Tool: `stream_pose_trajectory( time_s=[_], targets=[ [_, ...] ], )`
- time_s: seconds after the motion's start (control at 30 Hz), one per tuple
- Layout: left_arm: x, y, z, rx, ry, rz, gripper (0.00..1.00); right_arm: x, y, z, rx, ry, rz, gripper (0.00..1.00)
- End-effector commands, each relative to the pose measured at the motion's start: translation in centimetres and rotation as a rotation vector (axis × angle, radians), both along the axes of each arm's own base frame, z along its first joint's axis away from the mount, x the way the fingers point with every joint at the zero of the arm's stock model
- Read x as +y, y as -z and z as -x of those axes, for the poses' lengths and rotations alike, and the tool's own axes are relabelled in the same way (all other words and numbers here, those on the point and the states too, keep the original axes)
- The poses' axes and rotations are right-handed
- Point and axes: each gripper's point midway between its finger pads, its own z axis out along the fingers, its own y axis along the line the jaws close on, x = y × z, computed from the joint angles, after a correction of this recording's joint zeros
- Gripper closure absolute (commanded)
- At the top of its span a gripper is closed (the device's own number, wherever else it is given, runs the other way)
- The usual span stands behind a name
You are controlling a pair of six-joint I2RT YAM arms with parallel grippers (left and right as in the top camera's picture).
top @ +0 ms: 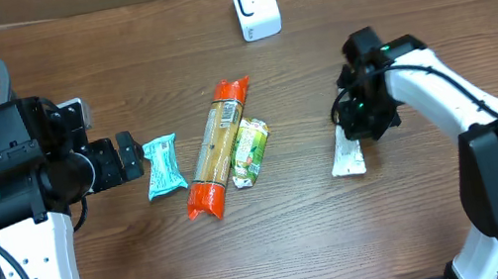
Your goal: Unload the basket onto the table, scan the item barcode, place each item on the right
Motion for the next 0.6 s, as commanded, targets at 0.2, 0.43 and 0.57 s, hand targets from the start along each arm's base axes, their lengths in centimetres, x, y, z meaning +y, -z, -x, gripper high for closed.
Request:
stream_pose_trajectory(
  time_s=[0.2,0.43,0.57],
  targets=[
    [0.0,-0.8,-0.3,-0.025,0.008,-0.012,0.0,-1.5,-0.1,-2.2,-0.103,-0.104,0.109,0.91],
    [0.0,-0.8,-0.3,-0.025,0.008,-0.012,0.0,-1.7,0.1,-2.8,-0.097,-0.029,-0.048,0.25],
    [0.0,-0.8,-0.3,-0.025,0.008,-0.012,0.0,-2.4,1.1,-2.8,-0.07,0.03,-0.139,0.22]
  ],
)
